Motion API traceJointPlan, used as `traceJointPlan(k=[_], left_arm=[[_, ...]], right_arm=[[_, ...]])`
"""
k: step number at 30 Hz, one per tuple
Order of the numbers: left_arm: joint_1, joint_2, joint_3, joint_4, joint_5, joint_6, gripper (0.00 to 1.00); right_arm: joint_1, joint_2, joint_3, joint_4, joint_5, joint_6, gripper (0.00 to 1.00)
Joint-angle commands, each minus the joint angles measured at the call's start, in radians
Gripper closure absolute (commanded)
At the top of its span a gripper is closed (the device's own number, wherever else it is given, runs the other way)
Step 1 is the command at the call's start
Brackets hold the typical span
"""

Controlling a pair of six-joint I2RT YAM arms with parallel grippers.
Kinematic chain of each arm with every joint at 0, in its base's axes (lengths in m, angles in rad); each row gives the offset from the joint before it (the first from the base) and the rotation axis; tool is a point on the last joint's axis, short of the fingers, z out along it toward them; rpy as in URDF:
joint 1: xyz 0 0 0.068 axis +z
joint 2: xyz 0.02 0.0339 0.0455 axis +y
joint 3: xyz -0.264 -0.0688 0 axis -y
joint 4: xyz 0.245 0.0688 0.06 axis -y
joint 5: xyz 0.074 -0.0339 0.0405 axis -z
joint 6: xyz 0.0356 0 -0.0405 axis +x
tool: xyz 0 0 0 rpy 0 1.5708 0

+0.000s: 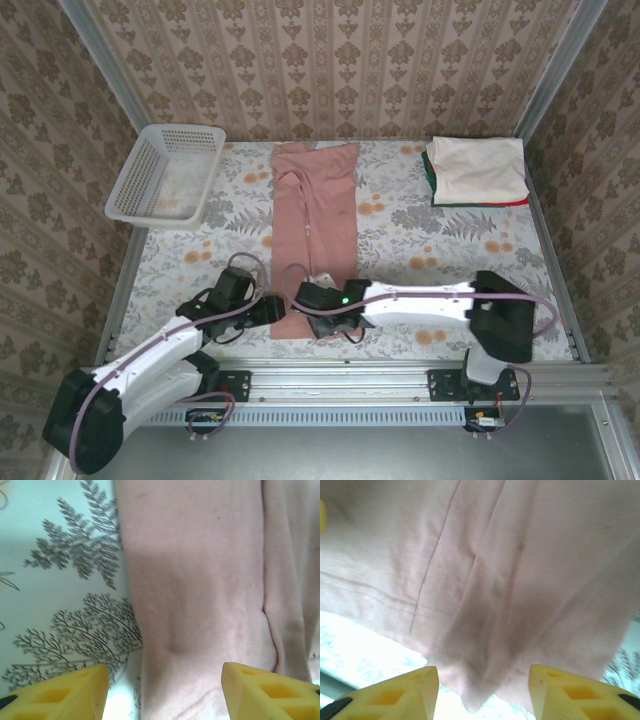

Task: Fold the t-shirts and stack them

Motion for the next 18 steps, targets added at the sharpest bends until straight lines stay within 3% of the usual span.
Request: traceJointPlan(k=[1,7,11,18], left_arm=[[-0.048,-0.048,-0.002,-0.089,-0.036,-0.053,0.35],[-0.111,-0.065,-0.081,-0.028,-0.054,-0.121,0.37],[-0.114,-0.010,-0.091,0.034,-0.042,-0.122,0.49],[-0.114,0.037,-0.116,0.098,-0.029,-0.126,0.89]], right_arm=[[-0.033,-0.092,-0.111,0.012,0.036,0.082,0.43],[-0.083,-0.115,-0.289,0.138,-0.038,0.175,0.43],[-0.087,-0.068,-0.283,0.141,-0.036,0.172,0.46],[-0.093,-0.086,-0.280,0.062,0.016,0.187,0.81]])
